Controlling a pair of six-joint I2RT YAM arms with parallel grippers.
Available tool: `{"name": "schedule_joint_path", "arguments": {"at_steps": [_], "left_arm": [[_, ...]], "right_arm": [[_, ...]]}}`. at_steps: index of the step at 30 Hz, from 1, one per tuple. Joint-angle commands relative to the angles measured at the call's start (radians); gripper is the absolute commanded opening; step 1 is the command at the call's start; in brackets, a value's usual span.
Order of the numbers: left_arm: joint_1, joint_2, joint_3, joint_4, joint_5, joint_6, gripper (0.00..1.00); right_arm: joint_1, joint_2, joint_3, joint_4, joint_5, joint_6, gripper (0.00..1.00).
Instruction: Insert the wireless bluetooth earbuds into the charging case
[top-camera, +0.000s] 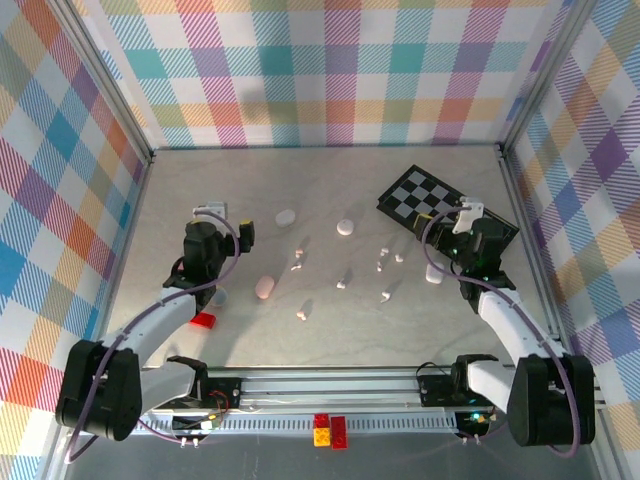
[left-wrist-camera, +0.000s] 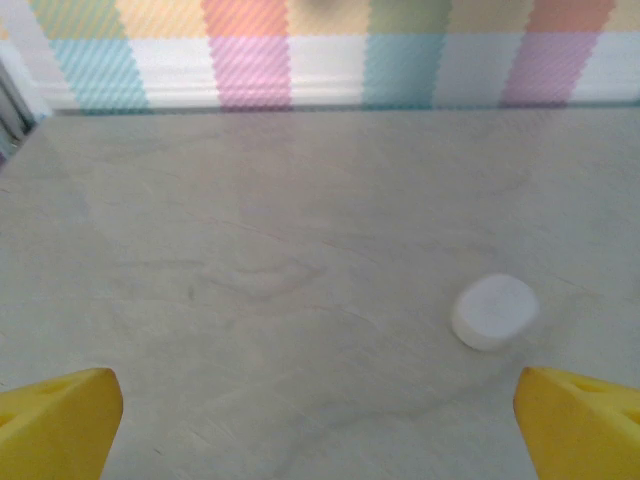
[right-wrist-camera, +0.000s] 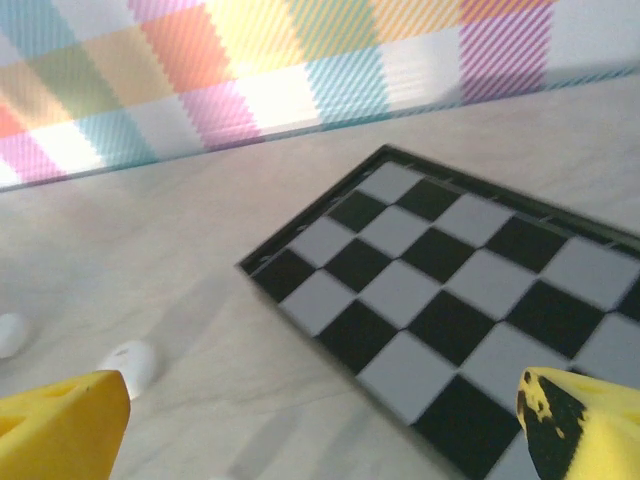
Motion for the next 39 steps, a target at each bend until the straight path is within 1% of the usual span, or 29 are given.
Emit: {"name": "schedule_joint_path", "arguments": {"at_steps": [1,2,4,6,8,9,14,17,19,21,23,24,27,28,34,39], "left_arm": [[-0.048,-0.026,0.122,-0.374,-0.019,-0.069,1.0],[-0.066,-0.023,0.161,-0.466,-0.015,-0.084,1.0],[-0.116,-0.016,0.224,-0.631,-0.041,-0.108,1.0],[-0.175,-0.002,0.271,-0.748,-0.068,-0.132,1.0],[-0.215,0.026,0.312,-0.851,-0.098,-0.16,1.0],[-0.229,0.045,0.334,-0.9,-0.095,-0.172,1.0],[-0.277,0.139,0.414,-1.056,-0.051,-0.217,1.0],[-0.288,0.206,0.44,-1.115,0.015,-0.221,1.0],[-0.293,0.252,0.446,-1.134,0.063,-0.212,1.0],[-0.301,0.298,0.443,-1.141,0.096,-0.199,0.97],[-0.311,0.333,0.437,-1.133,0.101,-0.188,0.94],[-0.314,0.35,0.437,-1.126,0.104,-0.183,0.91],[-0.315,0.389,0.437,-1.099,0.125,-0.168,0.86],[-0.315,0.401,0.438,-1.091,0.13,-0.164,0.82],[-0.315,0.479,0.438,-1.044,0.14,-0.145,0.7],[-0.315,0.54,0.439,-1.024,0.135,-0.138,0.67]], "right_arm": [[0.027,-0.027,0.028,-0.107,-0.201,0.139,0.99],[0.043,-0.029,0.028,-0.116,-0.243,0.155,0.99],[0.08,-0.027,0.027,-0.13,-0.297,0.166,0.99],[0.129,-0.019,0.034,-0.163,-0.333,0.159,0.99],[0.185,-0.01,0.039,-0.178,-0.349,0.155,0.99],[0.216,-0.003,0.04,-0.177,-0.36,0.157,0.99],[0.345,0.053,0.05,-0.179,-0.424,0.204,0.99],[0.397,0.093,0.048,-0.176,-0.432,0.215,0.99],[0.414,0.117,0.047,-0.173,-0.428,0.216,0.99],[0.418,0.138,0.046,-0.171,-0.421,0.219,0.99],[0.418,0.151,0.044,-0.158,-0.417,0.225,0.99],[0.418,0.156,0.043,-0.148,-0.414,0.234,0.99],[0.418,0.171,0.044,-0.118,-0.423,0.255,0.99],[0.418,0.175,0.044,-0.11,-0.426,0.259,0.99],[0.418,0.16,0.043,-0.145,-0.401,0.257,0.99],[0.418,0.127,0.031,-0.166,-0.371,0.254,0.99]]}}
